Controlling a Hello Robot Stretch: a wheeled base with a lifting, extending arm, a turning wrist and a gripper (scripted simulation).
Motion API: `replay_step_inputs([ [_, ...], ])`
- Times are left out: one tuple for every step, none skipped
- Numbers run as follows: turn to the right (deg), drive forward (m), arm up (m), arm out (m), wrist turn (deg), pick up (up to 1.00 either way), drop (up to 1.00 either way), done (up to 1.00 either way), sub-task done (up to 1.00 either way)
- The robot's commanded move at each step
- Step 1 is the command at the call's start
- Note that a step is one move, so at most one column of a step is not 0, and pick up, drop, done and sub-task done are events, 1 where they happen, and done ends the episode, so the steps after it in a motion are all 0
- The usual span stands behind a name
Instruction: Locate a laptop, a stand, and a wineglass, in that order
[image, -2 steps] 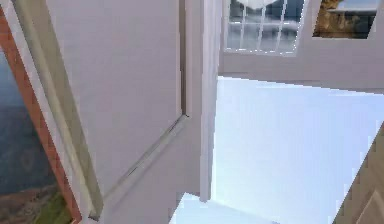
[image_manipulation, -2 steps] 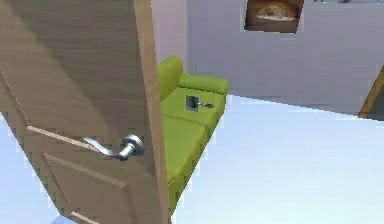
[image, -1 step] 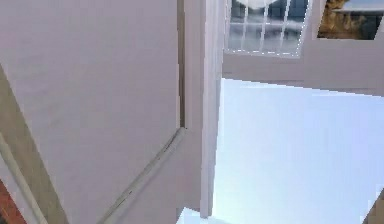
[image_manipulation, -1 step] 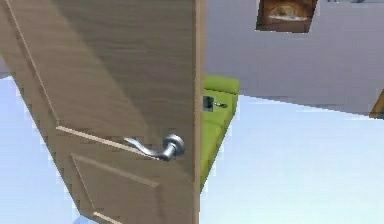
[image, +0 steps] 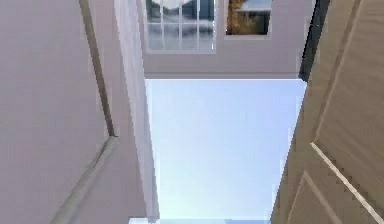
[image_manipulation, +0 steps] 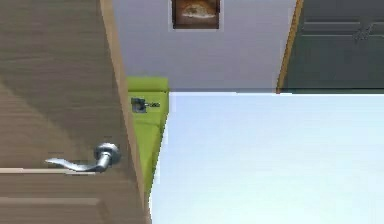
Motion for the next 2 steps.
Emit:
replay_step_inputs([
  [0.0, 1.0, 0.0, 0.0, 0.0, 0.0, 0.0, 0.0, 0.0],
  [0.0, 0.2, 0.0, 0.0, 0.0, 0.0, 0.0, 0.0, 0.0],
])
